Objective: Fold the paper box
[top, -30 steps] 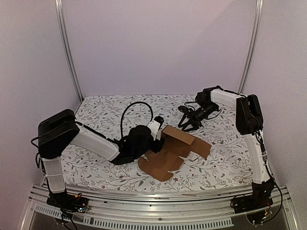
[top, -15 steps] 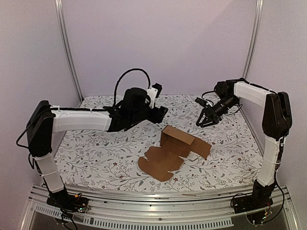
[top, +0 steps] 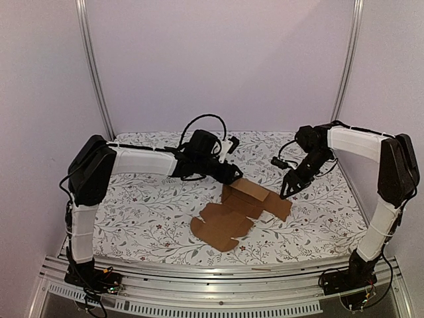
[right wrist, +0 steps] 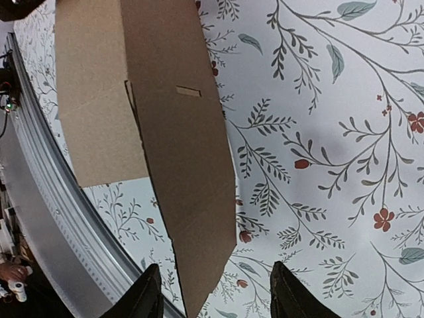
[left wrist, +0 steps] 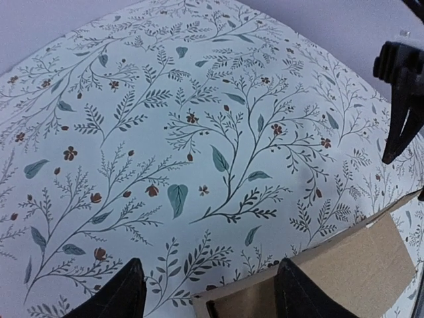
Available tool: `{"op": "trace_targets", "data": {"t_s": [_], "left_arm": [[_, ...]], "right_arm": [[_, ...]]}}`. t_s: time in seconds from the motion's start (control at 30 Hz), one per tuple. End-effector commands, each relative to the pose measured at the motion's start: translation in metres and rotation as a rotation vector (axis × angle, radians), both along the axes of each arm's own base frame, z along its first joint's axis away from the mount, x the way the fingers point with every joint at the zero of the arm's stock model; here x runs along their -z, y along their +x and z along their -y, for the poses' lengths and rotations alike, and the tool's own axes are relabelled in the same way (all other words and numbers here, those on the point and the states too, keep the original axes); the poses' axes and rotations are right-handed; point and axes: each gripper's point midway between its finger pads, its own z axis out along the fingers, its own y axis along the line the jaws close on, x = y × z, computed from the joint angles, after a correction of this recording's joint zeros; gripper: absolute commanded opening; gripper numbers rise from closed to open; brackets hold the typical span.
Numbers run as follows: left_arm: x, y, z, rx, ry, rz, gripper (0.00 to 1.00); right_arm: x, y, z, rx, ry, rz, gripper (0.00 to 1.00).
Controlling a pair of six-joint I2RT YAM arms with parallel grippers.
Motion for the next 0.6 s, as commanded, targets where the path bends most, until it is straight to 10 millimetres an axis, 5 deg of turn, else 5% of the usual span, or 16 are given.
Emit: {"op": "trace_targets", "data": {"t_s": [0.0, 0.3, 0.57], "left_arm": [[-0.006, -0.018, -0.004, 0.029, -0.036, -0.03, 0.66], [0.001, -0.046, -0.043, -0.049, -0.032, -0.099, 0.61], [-0.003, -0.074, -0.084, -0.141, -0.075, -0.119, 0.59]], "right_arm": [[0.015, 0.007, 0.004, -0.082, -0.147, 0.141, 0.49], [0.009, 0.048, -0.01, -0.057, -0.162, 0.223, 0.18], [0.005, 0.078, -0.07, -0.204, -0.138, 0.324, 0.16]]}}
